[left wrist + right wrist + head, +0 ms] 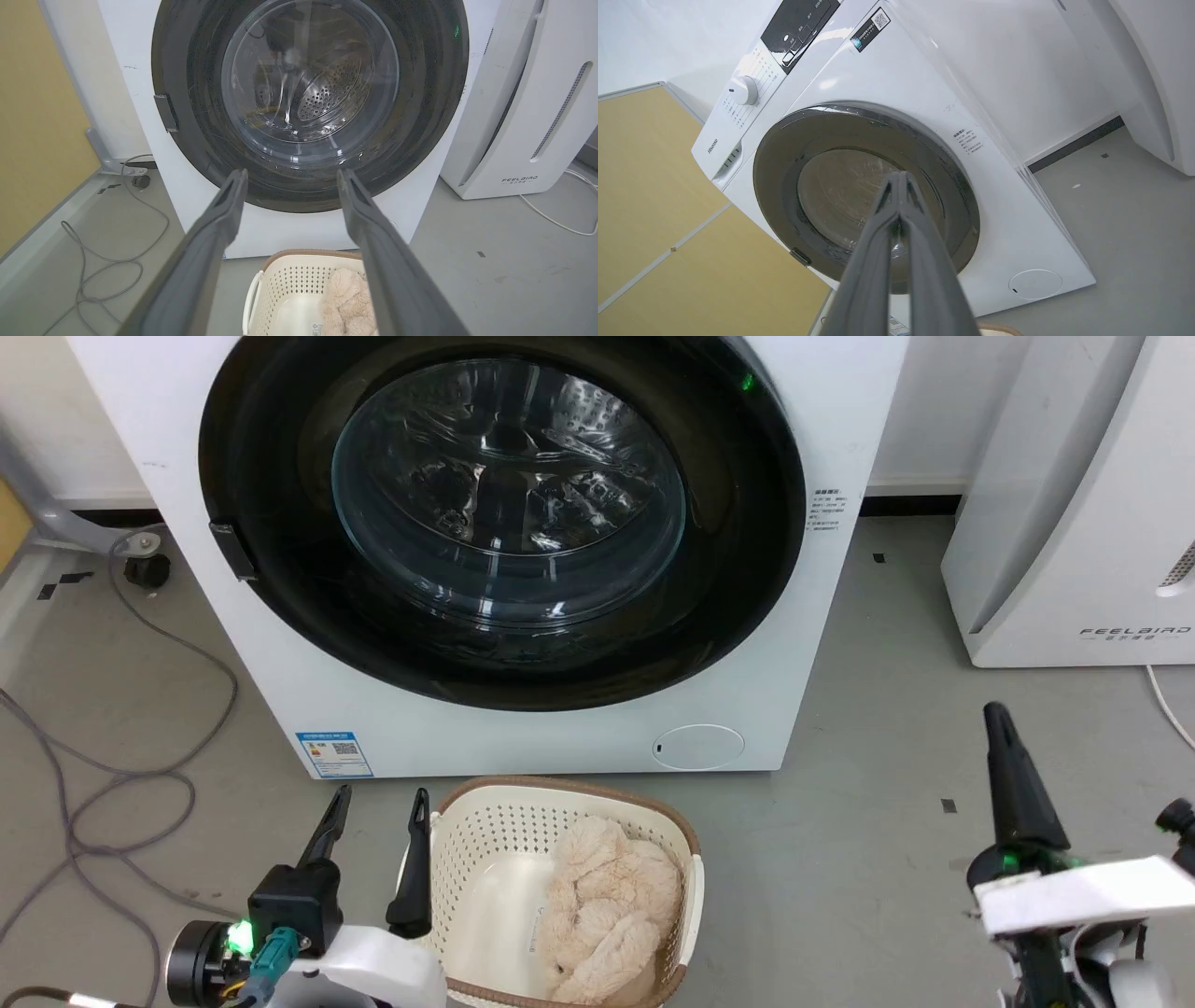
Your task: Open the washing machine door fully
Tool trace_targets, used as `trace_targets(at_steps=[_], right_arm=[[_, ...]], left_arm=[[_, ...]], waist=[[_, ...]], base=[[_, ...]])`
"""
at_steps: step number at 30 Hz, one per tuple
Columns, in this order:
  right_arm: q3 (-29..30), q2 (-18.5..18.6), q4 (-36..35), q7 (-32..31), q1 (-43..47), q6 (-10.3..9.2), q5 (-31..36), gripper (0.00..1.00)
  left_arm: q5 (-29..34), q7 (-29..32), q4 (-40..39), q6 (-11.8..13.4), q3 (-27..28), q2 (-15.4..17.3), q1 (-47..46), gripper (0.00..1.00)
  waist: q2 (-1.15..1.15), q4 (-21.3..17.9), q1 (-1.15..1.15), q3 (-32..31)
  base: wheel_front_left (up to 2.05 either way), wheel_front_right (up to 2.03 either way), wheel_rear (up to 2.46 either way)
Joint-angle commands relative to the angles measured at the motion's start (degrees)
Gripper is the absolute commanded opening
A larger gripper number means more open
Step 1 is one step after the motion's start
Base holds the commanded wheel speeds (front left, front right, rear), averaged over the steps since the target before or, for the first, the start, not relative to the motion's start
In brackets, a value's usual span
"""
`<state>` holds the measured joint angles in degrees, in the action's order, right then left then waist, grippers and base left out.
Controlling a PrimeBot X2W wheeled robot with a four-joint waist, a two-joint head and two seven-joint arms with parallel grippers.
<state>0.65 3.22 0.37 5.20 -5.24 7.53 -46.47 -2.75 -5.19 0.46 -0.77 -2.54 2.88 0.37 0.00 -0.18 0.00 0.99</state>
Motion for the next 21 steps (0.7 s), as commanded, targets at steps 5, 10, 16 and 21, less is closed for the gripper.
trace_targets(at_steps=[5, 10, 16, 21], right_arm=[[0.76, 1.32, 1.89, 0.82, -3.98, -0.02, -7.55, 0.0], [1.49, 3.06, 4.63, 1.35, -8.35, -0.02, -14.41, 0.0], [1.37, 6.11, 8.48, 2.11, -14.31, -0.02, -22.08, 0.0], [-0.8, 9.59, 12.59, 2.78, -20.55, -0.02, -28.05, 0.0]], left_arm=[[-0.63, -1.07, -0.3, -0.51, -0.13, 0.15, -0.7, 1.0], [-0.99, -1.67, -0.48, -0.86, -0.28, 0.15, -0.96, 1.0], [-1.36, -2.39, -0.91, -1.29, -0.33, 0.15, -1.48, 1.0], [-1.58, -2.98, -1.42, -1.75, -0.35, 0.16, -2.23, 1.0]], waist=[[0.0, 0.17, 0.0, 0.31], [0.0, 0.4, 0.0, 0.73], [0.0, 0.62, 0.0, 1.8], [0.0, 0.78, 0.0, 3.33]], base=[[0.0, 0.0, 0.0], [0.0, 0.0, 0.0], [0.0, 0.0, 0.0], [0.0, 0.0, 0.0]])
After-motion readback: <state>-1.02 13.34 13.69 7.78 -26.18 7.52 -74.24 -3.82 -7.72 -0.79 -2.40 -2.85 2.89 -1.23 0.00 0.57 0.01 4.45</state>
